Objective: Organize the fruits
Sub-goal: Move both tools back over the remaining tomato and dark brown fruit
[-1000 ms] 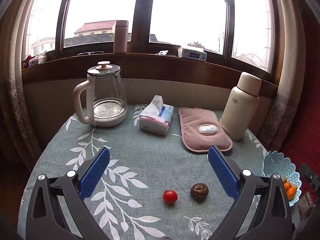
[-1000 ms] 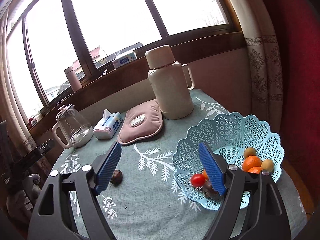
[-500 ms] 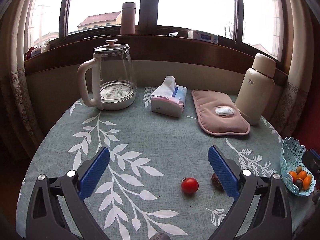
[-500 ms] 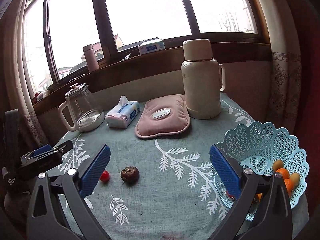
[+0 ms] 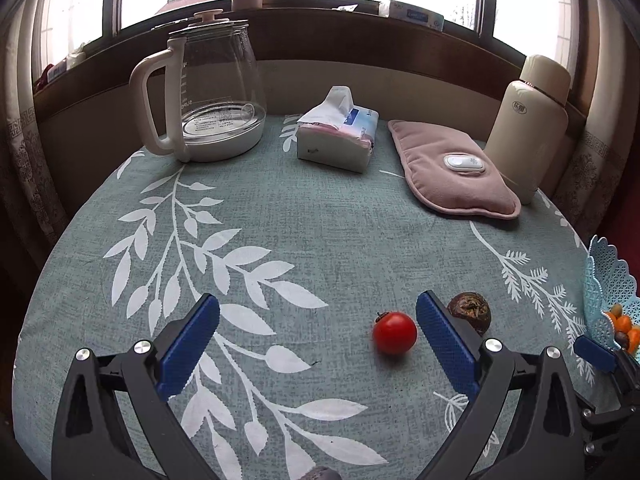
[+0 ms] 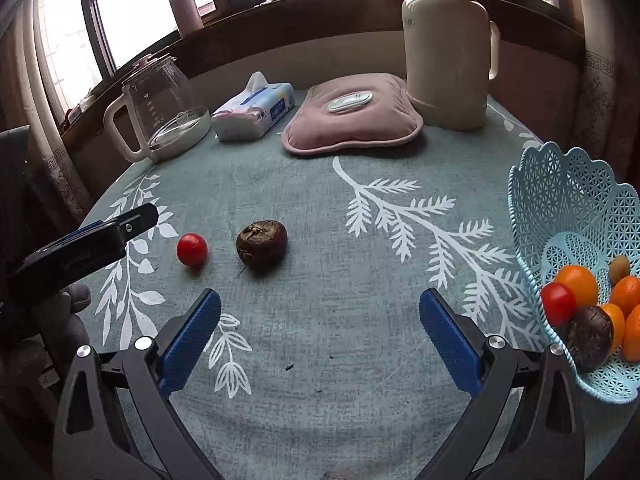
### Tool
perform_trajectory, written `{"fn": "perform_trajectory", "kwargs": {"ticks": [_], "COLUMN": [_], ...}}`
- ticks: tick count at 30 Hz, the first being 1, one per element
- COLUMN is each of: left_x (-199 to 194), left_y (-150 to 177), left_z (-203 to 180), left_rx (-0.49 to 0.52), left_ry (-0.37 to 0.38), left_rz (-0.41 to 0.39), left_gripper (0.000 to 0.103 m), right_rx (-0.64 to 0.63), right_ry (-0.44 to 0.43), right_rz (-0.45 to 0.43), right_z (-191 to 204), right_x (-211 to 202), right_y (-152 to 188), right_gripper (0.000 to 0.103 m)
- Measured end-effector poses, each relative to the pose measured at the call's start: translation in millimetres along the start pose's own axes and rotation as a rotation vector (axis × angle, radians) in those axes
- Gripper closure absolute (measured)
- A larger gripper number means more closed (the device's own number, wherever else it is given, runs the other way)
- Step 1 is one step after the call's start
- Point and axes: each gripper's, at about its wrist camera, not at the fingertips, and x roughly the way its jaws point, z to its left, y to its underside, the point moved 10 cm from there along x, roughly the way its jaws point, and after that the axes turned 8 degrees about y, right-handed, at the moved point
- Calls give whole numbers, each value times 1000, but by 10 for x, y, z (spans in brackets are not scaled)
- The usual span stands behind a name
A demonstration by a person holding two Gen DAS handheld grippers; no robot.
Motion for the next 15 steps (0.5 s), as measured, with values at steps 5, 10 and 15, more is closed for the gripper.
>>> {"fn": "perform_trajectory", "kwargs": {"ticks": [5, 10, 15], "left_x": [122, 223, 288], "left_y": [103, 206, 267], "left_z": [-61, -172, -262], "left_rx": [12, 27, 40], "left_ry": [23, 66, 94], "left_rz": [49, 93, 114], "left_gripper": [5, 5, 9], "right_rx": [-15, -22, -41], "right_ry": [27, 29, 44], "right_rz": [63, 81, 85], "right_z": [-33, -37, -18], "right_x": [135, 176, 188], "right_y": [132, 177, 197], "right_gripper": [2, 2, 2]}}
